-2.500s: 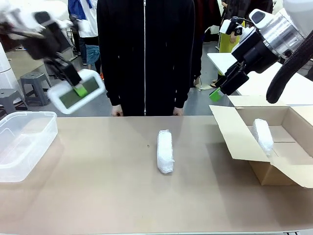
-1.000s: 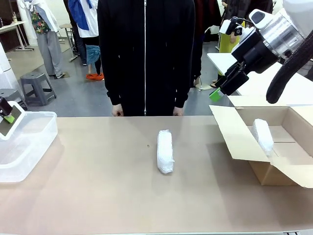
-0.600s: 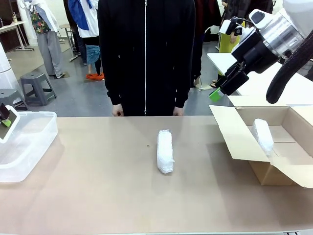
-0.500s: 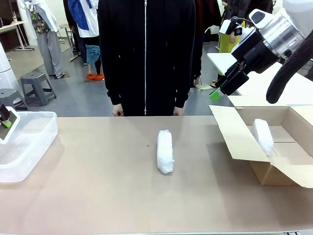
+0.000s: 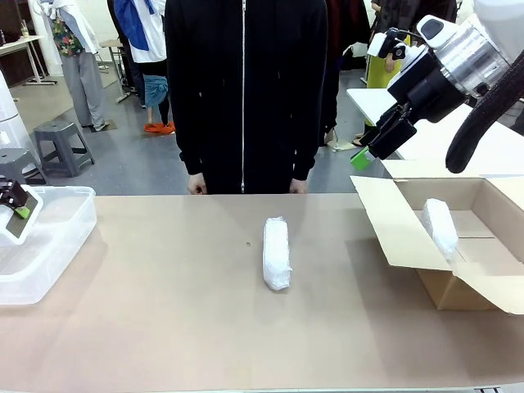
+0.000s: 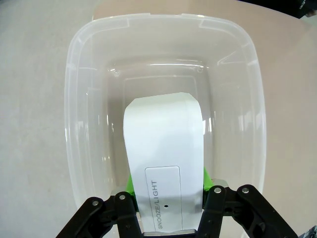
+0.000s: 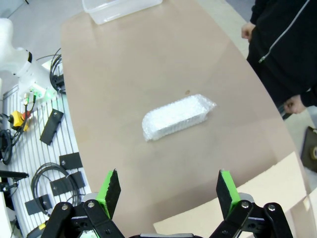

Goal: Separate and place wrapped and unwrapped clocks.
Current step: If the picked Digital clock is wrapped, place it in the Package Box ; if not, place it in the Organizing box.

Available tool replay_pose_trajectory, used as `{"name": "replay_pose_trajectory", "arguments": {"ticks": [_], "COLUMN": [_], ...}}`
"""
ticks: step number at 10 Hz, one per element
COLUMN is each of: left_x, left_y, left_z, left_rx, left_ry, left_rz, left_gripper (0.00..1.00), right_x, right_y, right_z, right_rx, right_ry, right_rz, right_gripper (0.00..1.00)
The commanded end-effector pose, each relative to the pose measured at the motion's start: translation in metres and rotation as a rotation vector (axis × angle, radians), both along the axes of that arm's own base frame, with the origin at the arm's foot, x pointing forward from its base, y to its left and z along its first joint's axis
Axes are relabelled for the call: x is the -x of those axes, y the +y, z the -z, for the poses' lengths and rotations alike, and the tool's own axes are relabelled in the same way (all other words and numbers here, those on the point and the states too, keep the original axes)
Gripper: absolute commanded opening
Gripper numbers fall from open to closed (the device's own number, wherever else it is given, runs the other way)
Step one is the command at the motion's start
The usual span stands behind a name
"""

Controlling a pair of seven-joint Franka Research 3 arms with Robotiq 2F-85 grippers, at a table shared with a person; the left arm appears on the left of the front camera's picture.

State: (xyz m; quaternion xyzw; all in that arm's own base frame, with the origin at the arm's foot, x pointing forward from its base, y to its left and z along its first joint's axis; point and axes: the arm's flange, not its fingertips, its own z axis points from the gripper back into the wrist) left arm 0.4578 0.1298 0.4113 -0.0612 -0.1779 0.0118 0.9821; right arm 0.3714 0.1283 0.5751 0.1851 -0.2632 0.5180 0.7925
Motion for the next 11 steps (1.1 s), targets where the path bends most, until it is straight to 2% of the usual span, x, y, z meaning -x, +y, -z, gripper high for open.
{"name": "replay_pose_trajectory", "arguments": {"ticks": [1,3,5,6,7,11], "left_x": [-0.012,-0.018,-0.019,-0.019,-0.019,-0.018], "left_y": [0.007,0.006,0.005,0.003,0.001,-0.001], "left_z": [0.011,0.031,0.038,0.038,0.036,0.037], "left_rx": [-0.006,-0.006,0.001,0.008,0.008,0.014], "left_ry": [-0.009,0.009,0.012,0.018,0.019,0.041], "left_rz": [0.016,0.02,0.034,0.042,0.043,0.048], "left_gripper": [0.51,0.51,0.51,0.89,1.0,1.0], "right_x": [-0.003,-0.003,-0.003,-0.003,-0.003,-0.003], "right_y": [0.0,0.0,0.0,0.0,0.0,0.0], "right_z": [-0.001,-0.001,-0.001,-0.001,-0.001,-0.001], "right_rx": [-0.019,-0.019,-0.019,-0.019,-0.019,-0.019], "right_ry": [0.009,0.009,0.009,0.009,0.009,0.009], "right_rz": [-0.013,-0.013,-0.013,-0.013,-0.013,-0.013], "right_gripper": [1.0,1.0,1.0,1.0,1.0,1.0]}}
